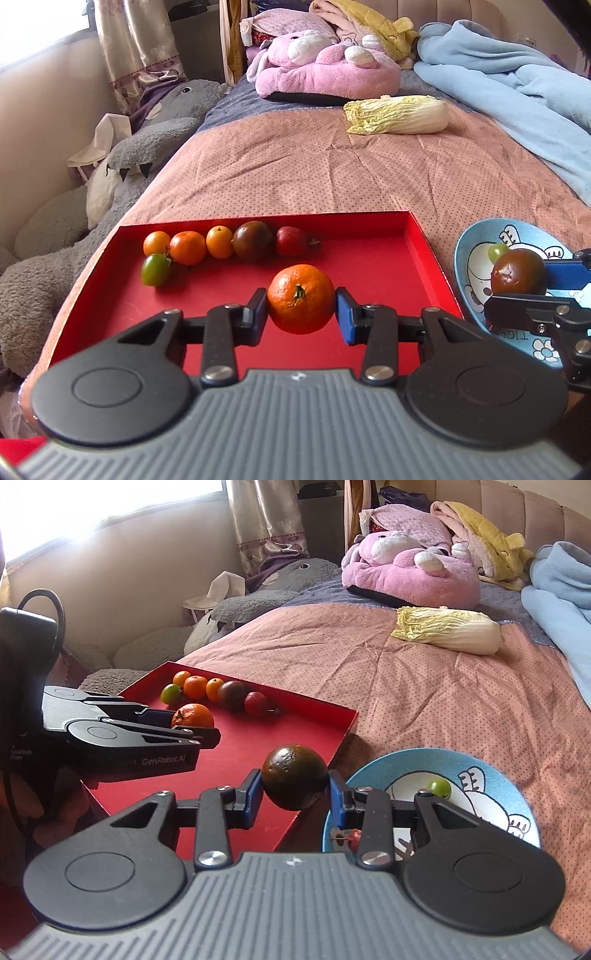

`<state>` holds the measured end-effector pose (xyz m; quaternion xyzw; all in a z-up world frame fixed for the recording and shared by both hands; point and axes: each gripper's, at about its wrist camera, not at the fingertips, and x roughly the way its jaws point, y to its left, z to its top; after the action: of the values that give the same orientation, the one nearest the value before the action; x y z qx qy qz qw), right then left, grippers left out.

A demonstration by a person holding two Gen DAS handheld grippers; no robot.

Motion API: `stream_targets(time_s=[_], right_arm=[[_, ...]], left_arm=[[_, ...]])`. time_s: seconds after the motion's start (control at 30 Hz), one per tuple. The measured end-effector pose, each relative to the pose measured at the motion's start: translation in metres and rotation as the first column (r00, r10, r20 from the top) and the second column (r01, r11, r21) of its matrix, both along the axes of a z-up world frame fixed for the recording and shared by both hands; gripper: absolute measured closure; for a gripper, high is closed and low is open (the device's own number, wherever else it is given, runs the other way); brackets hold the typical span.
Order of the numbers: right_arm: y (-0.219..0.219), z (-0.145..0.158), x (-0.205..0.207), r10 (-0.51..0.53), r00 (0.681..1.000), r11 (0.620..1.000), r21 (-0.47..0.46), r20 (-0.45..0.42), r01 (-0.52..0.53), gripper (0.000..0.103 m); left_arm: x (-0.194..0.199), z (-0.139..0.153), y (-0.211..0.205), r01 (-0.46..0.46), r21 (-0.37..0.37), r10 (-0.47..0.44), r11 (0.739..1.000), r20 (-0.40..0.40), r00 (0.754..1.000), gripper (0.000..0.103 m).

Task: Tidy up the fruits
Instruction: 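Carry the dark brown tomato to the plate with the right tool while the left carries the orange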

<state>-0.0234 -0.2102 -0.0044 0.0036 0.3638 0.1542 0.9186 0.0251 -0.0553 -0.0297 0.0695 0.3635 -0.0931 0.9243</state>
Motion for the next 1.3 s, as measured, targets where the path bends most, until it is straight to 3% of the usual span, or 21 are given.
stream_targets(time_s=[0.33, 0.7, 1.3], right_arm=[[-0.037, -0.006, -0.009, -0.061, 0.998, 0.998, 0.005, 0.001, 0.061, 0.06], [-0.068, -0.019, -0.011, -0.114, 0.993, 0.993, 0.001, -0.02, 0.114, 0.06], [-0.101, -0.039, -0.006, -0.173, 0.984, 0.985, -0.016, -0.035, 0.173, 0.06]], left_arm=[[-0.003, 0.007, -0.026, 0.05, -0.057, -0.05, 0.997, -0.005, 0.999, 0.061], [-0.006, 0.011, -0.058, 0.125, -0.068, -0.125, 0.99, 0.001, 0.992, 0.061], [-0.001, -0.009, -0.1, 0.208, -0.097, -0.214, 0.973, -0.051, 0.976, 0.061]])
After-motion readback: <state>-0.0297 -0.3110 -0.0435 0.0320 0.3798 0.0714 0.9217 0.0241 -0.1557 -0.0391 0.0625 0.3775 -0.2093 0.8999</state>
